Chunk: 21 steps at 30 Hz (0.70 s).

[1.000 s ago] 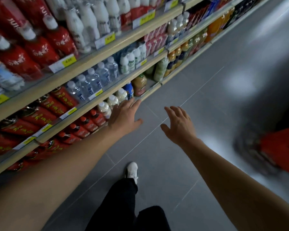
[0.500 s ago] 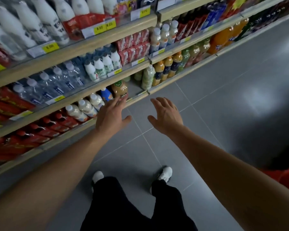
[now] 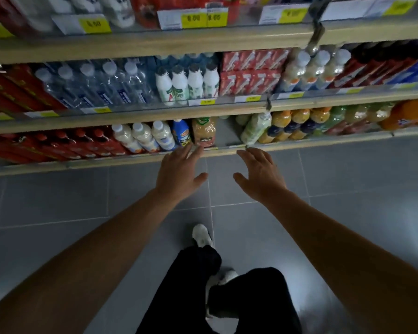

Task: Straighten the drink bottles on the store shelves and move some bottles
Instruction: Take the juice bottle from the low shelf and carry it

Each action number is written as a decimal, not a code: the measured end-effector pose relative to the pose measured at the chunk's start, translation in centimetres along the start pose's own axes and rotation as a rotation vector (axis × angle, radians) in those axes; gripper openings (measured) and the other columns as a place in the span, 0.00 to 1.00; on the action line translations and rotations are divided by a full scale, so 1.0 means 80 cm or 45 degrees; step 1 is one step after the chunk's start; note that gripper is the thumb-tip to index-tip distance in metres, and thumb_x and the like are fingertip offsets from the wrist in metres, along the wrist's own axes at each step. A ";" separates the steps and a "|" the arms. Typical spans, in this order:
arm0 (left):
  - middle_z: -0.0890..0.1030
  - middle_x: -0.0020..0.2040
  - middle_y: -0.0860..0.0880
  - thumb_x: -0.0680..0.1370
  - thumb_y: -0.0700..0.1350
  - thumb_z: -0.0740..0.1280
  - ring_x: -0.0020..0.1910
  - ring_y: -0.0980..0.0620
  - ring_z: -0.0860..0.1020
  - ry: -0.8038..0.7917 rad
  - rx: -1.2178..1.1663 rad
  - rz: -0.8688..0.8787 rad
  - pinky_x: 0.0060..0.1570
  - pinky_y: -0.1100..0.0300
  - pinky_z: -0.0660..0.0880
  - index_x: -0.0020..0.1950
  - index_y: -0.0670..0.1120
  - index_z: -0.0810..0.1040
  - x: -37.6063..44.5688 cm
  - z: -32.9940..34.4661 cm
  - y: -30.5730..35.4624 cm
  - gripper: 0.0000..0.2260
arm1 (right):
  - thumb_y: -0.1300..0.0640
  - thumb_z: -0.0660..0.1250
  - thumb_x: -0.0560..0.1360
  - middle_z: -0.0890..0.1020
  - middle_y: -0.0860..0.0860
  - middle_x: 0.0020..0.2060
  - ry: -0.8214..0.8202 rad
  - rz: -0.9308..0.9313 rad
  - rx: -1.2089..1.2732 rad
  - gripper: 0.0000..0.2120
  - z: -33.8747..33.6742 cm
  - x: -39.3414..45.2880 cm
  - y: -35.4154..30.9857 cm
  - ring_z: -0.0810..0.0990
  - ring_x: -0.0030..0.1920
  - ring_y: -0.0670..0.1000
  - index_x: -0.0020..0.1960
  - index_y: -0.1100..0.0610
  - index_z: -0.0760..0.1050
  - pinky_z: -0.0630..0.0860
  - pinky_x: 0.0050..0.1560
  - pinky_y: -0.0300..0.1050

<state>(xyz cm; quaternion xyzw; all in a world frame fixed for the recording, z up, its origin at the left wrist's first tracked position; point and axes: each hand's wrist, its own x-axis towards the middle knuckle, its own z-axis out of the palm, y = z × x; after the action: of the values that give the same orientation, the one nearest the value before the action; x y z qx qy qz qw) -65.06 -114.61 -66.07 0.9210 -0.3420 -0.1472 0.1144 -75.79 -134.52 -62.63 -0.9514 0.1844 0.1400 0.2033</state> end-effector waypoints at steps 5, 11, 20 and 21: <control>0.64 0.77 0.40 0.76 0.58 0.68 0.74 0.38 0.64 0.003 -0.003 -0.150 0.69 0.41 0.65 0.79 0.50 0.61 0.041 0.083 -0.029 0.34 | 0.45 0.67 0.76 0.64 0.52 0.75 -0.058 -0.122 -0.035 0.33 0.075 0.086 0.042 0.60 0.75 0.55 0.77 0.52 0.60 0.65 0.72 0.55; 0.66 0.76 0.40 0.75 0.58 0.69 0.74 0.38 0.65 0.102 -0.040 -0.285 0.68 0.41 0.66 0.78 0.47 0.63 0.110 0.201 -0.059 0.34 | 0.46 0.68 0.75 0.67 0.52 0.73 -0.050 -0.284 -0.014 0.33 0.180 0.196 0.098 0.63 0.74 0.56 0.76 0.53 0.62 0.65 0.72 0.53; 0.67 0.75 0.41 0.71 0.65 0.57 0.73 0.40 0.67 0.469 -0.127 -0.333 0.69 0.43 0.68 0.77 0.48 0.65 0.227 0.324 -0.099 0.38 | 0.51 0.70 0.74 0.70 0.56 0.71 0.217 -0.489 0.114 0.32 0.271 0.357 0.146 0.68 0.69 0.61 0.74 0.57 0.66 0.66 0.67 0.49; 0.67 0.75 0.40 0.71 0.66 0.56 0.73 0.40 0.67 0.496 -0.126 -0.343 0.69 0.44 0.68 0.78 0.48 0.65 0.239 0.332 -0.105 0.38 | 0.51 0.70 0.73 0.70 0.57 0.70 0.250 -0.507 0.141 0.32 0.278 0.373 0.148 0.69 0.68 0.62 0.74 0.58 0.66 0.66 0.67 0.50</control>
<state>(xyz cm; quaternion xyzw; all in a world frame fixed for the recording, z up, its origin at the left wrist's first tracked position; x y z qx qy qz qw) -55.53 -123.98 -97.09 0.9626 -0.1801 0.0028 0.2026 -58.19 -143.58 -96.34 -0.9655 0.0191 -0.0064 0.2598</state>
